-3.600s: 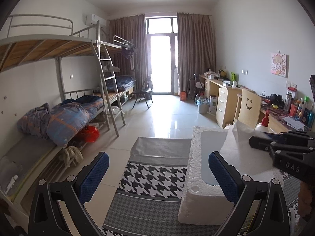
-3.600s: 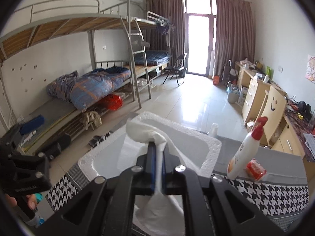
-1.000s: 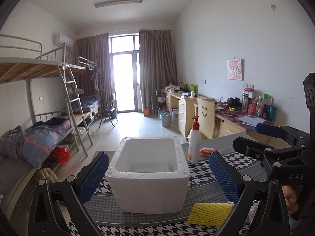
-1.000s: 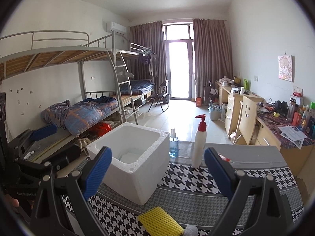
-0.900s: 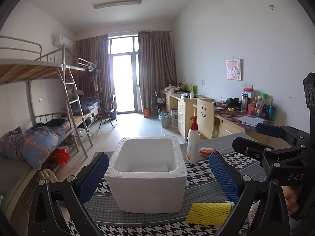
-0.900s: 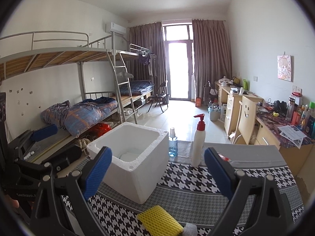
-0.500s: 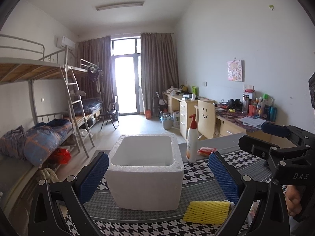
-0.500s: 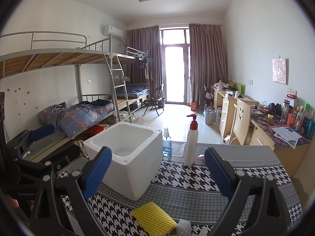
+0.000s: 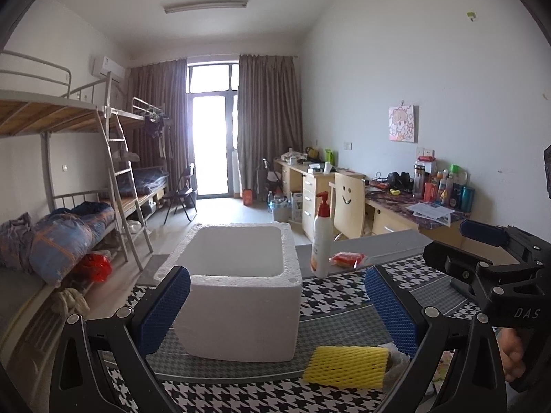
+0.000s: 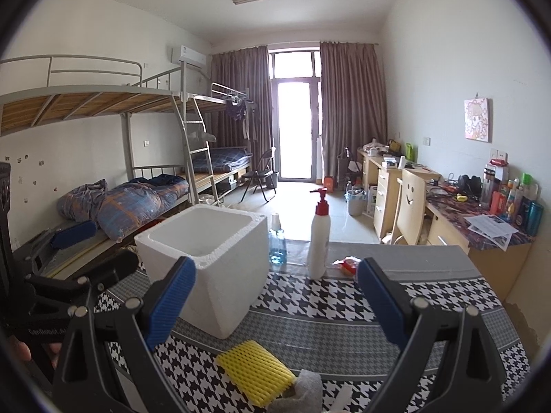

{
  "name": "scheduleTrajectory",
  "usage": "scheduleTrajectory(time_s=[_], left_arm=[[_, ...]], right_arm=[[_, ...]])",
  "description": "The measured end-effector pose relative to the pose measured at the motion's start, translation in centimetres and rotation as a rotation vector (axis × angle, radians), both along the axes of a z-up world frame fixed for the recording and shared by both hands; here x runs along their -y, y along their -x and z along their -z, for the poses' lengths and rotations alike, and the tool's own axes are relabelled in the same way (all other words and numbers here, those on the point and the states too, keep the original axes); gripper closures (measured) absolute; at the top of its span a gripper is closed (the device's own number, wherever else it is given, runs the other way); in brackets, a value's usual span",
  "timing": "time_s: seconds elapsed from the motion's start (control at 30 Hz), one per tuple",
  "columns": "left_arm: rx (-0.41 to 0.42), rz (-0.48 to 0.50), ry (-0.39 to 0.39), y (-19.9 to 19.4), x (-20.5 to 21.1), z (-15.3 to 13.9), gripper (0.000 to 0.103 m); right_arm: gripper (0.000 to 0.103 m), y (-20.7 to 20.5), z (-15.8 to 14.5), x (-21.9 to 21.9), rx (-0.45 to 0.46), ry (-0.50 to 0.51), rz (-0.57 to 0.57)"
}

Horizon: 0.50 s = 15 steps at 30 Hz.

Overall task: Organize soft objects
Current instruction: 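Move both tools back toward the yellow sponge and grey sock on the table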

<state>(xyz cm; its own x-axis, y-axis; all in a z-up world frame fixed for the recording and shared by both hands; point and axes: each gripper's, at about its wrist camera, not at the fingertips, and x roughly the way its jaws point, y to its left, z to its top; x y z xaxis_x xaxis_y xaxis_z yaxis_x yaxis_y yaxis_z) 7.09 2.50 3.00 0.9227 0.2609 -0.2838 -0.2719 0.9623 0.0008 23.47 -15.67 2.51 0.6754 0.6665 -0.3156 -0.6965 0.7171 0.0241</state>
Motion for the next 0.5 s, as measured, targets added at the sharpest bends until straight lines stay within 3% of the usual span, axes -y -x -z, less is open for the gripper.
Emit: scheduleTrajectory(time_s=[0.5], left_arm=[[-0.015, 0.048, 0.028, -0.2, 0.9, 1.8, 0.001]], right_arm=[[0.006, -0.1, 1.4, 1.8, -0.019, -0.002, 0.042]])
